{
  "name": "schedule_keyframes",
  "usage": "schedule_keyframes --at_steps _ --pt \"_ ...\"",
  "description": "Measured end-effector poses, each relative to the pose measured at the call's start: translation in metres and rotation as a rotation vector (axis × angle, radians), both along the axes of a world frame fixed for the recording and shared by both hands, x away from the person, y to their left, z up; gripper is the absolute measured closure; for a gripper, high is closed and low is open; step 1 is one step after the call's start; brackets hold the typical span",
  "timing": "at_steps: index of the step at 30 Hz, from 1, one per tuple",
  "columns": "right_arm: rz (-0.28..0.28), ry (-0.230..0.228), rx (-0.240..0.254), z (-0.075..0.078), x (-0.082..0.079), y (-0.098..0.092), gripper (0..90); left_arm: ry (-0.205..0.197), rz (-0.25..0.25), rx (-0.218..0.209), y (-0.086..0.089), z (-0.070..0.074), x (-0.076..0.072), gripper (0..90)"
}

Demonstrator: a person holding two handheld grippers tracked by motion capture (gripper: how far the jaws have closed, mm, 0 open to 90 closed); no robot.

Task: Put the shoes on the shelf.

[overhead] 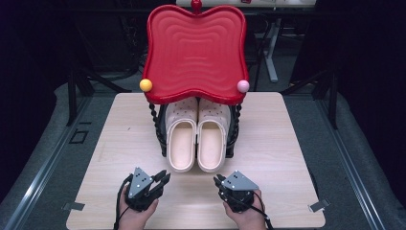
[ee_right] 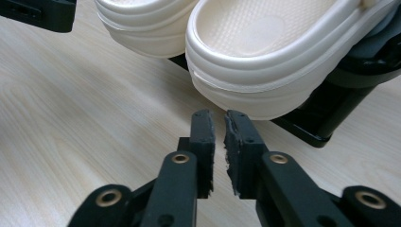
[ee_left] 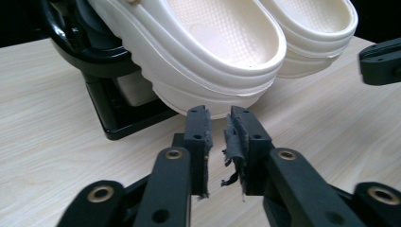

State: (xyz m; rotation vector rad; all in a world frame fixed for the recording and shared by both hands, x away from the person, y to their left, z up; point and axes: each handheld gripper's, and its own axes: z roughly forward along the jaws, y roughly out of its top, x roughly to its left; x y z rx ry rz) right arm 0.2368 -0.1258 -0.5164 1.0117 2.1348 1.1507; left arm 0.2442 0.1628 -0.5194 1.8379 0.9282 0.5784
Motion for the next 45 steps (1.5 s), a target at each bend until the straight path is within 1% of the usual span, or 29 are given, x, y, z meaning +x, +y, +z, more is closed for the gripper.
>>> schedule_keyframes --at_steps 2,3,4,6,7,9,11,12,13,16,18,21,22,23,24,27,30,32,33,34,36,39,41,43,44,45 --pt "0.002 0.020 0.006 -0.001 0.004 0.001 84.9 0.007 -0.004 0.004 -0.001 0.000 0.001 80.8" --pt "-0.002 0.023 0.018 -0.002 0.005 0.002 86.1 0.009 -0.004 0.003 -0.002 -0.001 0.002 81.7" --pt "0.001 0.030 0.015 -0.002 0.006 0.003 86.7 0.010 -0.007 0.005 -0.003 -0.001 0.003 83.3" --pt "0.002 0.035 0.014 -0.001 0.009 0.004 87.5 0.017 -0.017 0.006 -0.004 -0.001 0.004 86.3" --pt "0.002 0.036 0.018 -0.001 0.010 0.004 87.6 0.023 -0.020 0.014 -0.005 -0.001 0.004 87.6" --pt "-0.003 0.039 0.018 0.000 0.011 0.005 87.9 0.025 -0.027 0.006 -0.008 -0.002 0.005 88.8" --pt "-0.006 0.034 0.021 0.001 0.013 0.005 88.2 0.027 -0.034 0.015 -0.010 -0.002 0.006 89.1" --pt "-0.010 0.037 0.022 0.001 0.013 0.005 88.9 0.027 -0.031 0.014 -0.011 -0.003 0.006 89.2" --pt "-0.014 0.038 0.027 0.001 0.013 0.006 89.3 0.026 -0.033 0.023 -0.011 -0.003 0.007 89.2" --pt "-0.014 0.042 0.034 0.001 0.014 0.006 89.5 0.026 -0.023 0.026 -0.012 -0.002 0.010 89.2" --pt "-0.018 0.041 0.026 0.002 0.013 0.006 89.6 0.029 -0.024 0.020 -0.012 -0.001 0.011 89.2" --pt "-0.026 0.030 0.031 0.005 0.013 0.005 89.8 0.024 -0.024 0.028 -0.012 0.000 0.011 89.3" --pt "-0.026 0.030 0.027 0.006 0.013 0.005 89.8 0.022 -0.020 0.023 -0.013 0.001 0.011 89.3" --pt "-0.029 0.023 0.026 0.008 0.013 0.004 89.8 0.021 -0.021 0.030 -0.011 0.003 0.012 89.3" --pt "-0.033 0.022 0.025 0.010 0.013 0.004 89.8 0.013 -0.013 0.023 -0.011 0.004 0.012 89.3" --pt "-0.046 0.021 0.020 0.013 0.015 0.001 89.8 0.009 0.000 0.005 -0.009 0.010 0.017 89.3" --pt "-0.062 0.018 0.016 0.016 0.018 -0.001 89.8 0.010 0.001 0.014 -0.009 0.014 0.022 89.3" --pt "-0.072 0.020 0.008 0.018 0.021 -0.003 89.8 0.011 0.005 0.011 -0.011 0.014 0.026 89.3" --pt "-0.073 0.015 0.018 0.019 0.023 -0.004 89.8 0.013 0.003 0.019 -0.012 0.013 0.028 89.3" --pt "-0.076 0.024 0.007 0.020 0.025 -0.005 89.8 0.017 0.003 0.018 -0.013 0.013 0.029 89.3" --pt "-0.086 0.028 0.003 0.021 0.029 -0.007 89.8 0.015 0.003 0.020 -0.015 0.013 0.031 89.3" --pt "-0.103 0.026 -0.011 0.023 0.034 -0.010 89.8 0.015 0.008 0.016 -0.018 0.014 0.035 89.2" --pt "-0.111 0.018 -0.008 0.025 0.037 -0.011 89.8 0.009 0.013 0.012 -0.019 0.015 0.037 89.3" --pt "-0.117 0.018 -0.016 0.027 0.040 -0.013 89.8 0.005 0.019 0.007 -0.019 0.017 0.039 89.3" --pt "-0.118 0.015 -0.009 0.027 0.041 -0.013 89.8 -0.001 0.023 0.003 -0.019 0.019 0.040 89.3" --pt "-0.116 0.015 -0.015 0.028 0.043 -0.012 89.8 0.002 0.023 0.004 -0.018 0.020 0.041 89.3"
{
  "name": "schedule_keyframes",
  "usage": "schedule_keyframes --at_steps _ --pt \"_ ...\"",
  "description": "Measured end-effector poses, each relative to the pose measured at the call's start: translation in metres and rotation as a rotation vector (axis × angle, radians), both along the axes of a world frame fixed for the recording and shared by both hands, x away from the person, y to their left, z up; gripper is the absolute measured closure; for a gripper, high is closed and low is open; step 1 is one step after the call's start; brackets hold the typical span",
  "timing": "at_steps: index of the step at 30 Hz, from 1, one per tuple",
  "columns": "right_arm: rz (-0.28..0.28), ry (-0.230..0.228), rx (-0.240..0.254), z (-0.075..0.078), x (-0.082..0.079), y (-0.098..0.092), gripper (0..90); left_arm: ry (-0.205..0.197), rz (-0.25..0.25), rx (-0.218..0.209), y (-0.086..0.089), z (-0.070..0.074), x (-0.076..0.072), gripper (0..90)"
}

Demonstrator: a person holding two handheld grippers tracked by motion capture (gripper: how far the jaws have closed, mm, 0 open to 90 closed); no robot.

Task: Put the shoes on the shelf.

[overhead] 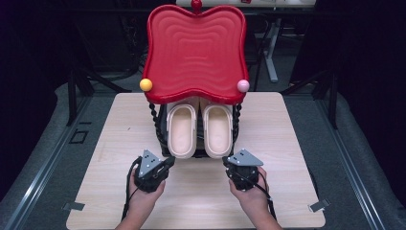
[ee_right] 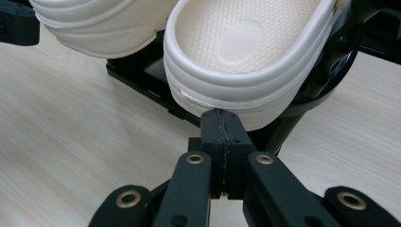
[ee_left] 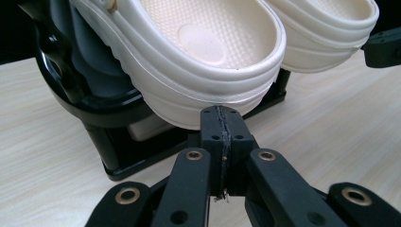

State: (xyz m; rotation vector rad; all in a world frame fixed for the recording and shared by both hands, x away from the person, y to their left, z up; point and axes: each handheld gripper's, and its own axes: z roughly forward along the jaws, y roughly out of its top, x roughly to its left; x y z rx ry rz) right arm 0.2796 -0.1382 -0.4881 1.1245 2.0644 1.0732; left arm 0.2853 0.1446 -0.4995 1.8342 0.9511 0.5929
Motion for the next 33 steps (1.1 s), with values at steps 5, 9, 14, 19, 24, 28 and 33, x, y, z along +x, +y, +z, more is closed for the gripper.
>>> schedule_keyframes --at_steps 5,9,14,19,24,28,33 --pt "0.006 -0.018 -0.007 0.004 0.006 0.006 89.8 -0.010 0.018 -0.009 0.000 0.005 0.007 89.2" --pt "0.008 -0.027 -0.013 0.008 0.011 0.011 89.8 -0.015 0.026 0.001 0.001 0.009 0.014 89.2" --pt "0.003 -0.036 -0.005 0.014 0.018 0.014 89.8 -0.018 0.042 -0.003 0.003 0.014 0.024 89.2" --pt "-0.002 -0.044 -0.001 0.015 0.027 0.018 89.7 -0.028 0.056 0.003 0.002 0.019 0.033 89.2" --pt "-0.013 -0.036 -0.005 0.016 0.035 0.019 89.7 -0.015 0.065 0.009 0.000 0.018 0.042 89.2" --pt "-0.023 -0.032 -0.004 0.014 0.042 0.020 89.7 -0.001 0.068 0.023 -0.004 0.014 0.047 89.2" --pt "-0.023 -0.013 0.013 0.009 0.049 0.023 89.6 0.015 0.064 0.024 -0.010 0.009 0.052 89.2"
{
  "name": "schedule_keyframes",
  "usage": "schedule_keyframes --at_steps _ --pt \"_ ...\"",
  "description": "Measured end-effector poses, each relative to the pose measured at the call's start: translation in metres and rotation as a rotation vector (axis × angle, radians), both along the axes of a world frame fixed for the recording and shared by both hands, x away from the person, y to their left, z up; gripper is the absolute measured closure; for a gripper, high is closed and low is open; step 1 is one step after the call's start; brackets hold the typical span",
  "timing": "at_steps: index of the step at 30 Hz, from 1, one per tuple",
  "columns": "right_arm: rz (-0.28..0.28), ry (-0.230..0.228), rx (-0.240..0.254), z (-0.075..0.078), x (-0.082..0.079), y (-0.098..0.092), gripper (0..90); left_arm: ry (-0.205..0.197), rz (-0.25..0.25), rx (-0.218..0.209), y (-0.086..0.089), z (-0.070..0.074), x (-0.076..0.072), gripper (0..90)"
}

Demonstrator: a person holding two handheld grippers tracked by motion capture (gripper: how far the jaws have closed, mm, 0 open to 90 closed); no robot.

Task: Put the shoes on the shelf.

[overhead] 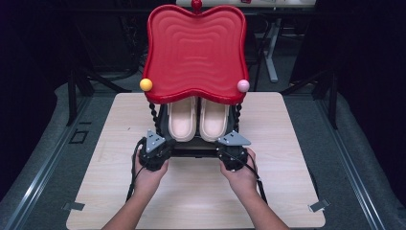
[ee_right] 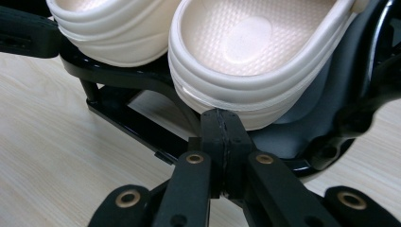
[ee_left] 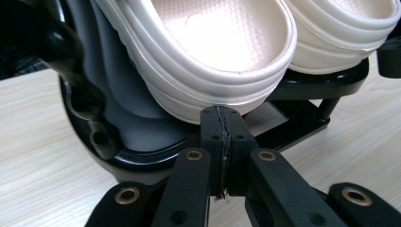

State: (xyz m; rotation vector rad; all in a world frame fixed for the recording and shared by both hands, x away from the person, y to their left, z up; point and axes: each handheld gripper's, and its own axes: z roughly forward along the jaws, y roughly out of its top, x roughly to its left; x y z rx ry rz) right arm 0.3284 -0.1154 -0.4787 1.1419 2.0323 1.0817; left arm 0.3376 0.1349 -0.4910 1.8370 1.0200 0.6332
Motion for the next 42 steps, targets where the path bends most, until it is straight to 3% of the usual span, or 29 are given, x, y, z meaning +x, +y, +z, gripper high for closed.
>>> schedule_keyframes --at_steps 17,20,27,33,39,42 --pt "-0.008 0.016 0.016 -0.010 0.013 0.010 85.3 0.005 0.030 0.006 -0.005 -0.006 0.010 86.4" --pt "-0.003 0.030 0.031 -0.009 0.013 0.008 80.9 -0.002 0.035 0.000 -0.003 -0.005 0.008 81.7" --pt "-0.013 -0.022 0.090 0.002 -0.002 -0.002 67.6 -0.039 0.034 -0.023 0.005 0.005 -0.002 71.7" --pt "-0.038 -0.040 0.123 0.017 -0.002 -0.005 58.7 -0.080 0.047 -0.023 0.007 0.020 -0.005 61.0" --pt "-0.073 -0.042 0.142 0.021 0.008 -0.003 52.4 -0.072 0.061 -0.032 0.002 0.025 0.003 52.7" --pt "-0.086 -0.032 0.148 0.019 0.013 -0.003 50.5 -0.059 0.063 -0.068 0.000 0.022 0.009 49.8"
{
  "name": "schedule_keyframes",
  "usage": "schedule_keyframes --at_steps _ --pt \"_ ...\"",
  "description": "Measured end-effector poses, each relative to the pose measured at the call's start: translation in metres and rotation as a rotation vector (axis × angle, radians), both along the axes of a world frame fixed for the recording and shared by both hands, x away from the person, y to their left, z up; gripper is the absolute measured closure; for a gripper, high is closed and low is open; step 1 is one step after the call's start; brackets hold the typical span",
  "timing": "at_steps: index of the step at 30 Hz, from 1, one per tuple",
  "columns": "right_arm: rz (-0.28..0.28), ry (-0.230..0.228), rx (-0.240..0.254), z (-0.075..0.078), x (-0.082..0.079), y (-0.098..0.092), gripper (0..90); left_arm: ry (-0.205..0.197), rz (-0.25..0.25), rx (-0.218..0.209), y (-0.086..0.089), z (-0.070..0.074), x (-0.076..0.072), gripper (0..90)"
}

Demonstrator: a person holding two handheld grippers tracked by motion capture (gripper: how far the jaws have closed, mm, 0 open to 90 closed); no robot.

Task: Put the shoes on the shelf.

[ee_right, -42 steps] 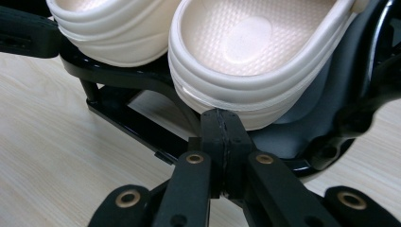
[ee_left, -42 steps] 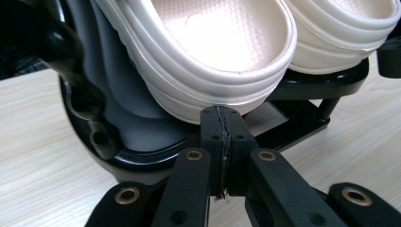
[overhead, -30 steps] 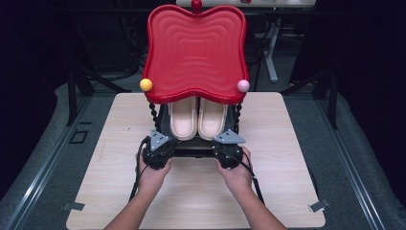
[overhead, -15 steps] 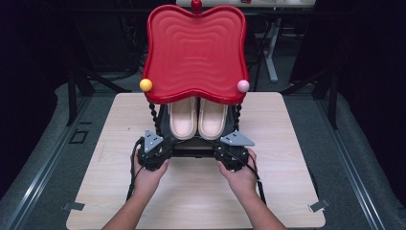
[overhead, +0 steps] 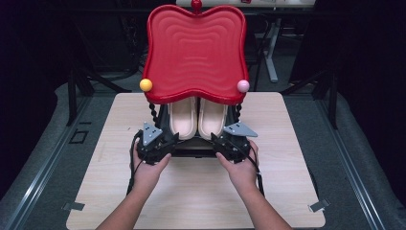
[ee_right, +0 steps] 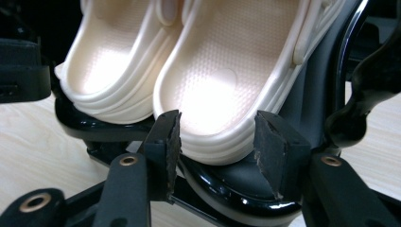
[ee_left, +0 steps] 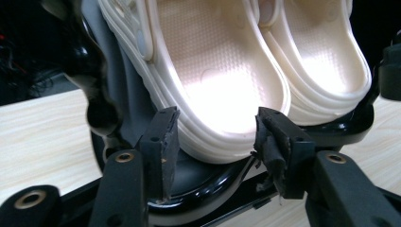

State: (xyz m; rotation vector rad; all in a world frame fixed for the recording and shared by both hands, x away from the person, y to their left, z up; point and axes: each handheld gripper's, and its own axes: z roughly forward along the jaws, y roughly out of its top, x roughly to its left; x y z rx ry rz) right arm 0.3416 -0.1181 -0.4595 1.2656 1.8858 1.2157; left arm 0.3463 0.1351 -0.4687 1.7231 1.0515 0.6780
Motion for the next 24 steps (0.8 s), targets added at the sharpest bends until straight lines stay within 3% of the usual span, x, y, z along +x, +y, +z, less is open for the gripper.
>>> schedule_keyframes --at_steps 7,11,16,19,24 --pt "-0.018 0.029 0.010 -0.004 0.012 0.000 46.0 0.018 0.014 -0.060 -0.002 -0.005 0.011 46.1" --pt "-0.013 0.052 0.025 -0.003 0.015 -0.001 44.6 0.015 0.016 -0.061 -0.005 -0.008 0.015 46.3" --pt "-0.031 0.043 0.071 -0.004 0.017 -0.001 44.4 -0.011 0.044 -0.029 -0.010 -0.011 0.019 49.2" --pt "-0.044 0.036 0.059 -0.007 0.020 0.000 44.6 -0.013 0.050 -0.024 -0.011 -0.013 0.021 49.7" --pt "-0.054 0.015 0.031 -0.009 0.024 0.002 48.9 -0.023 0.054 0.023 -0.014 -0.011 0.024 50.9"
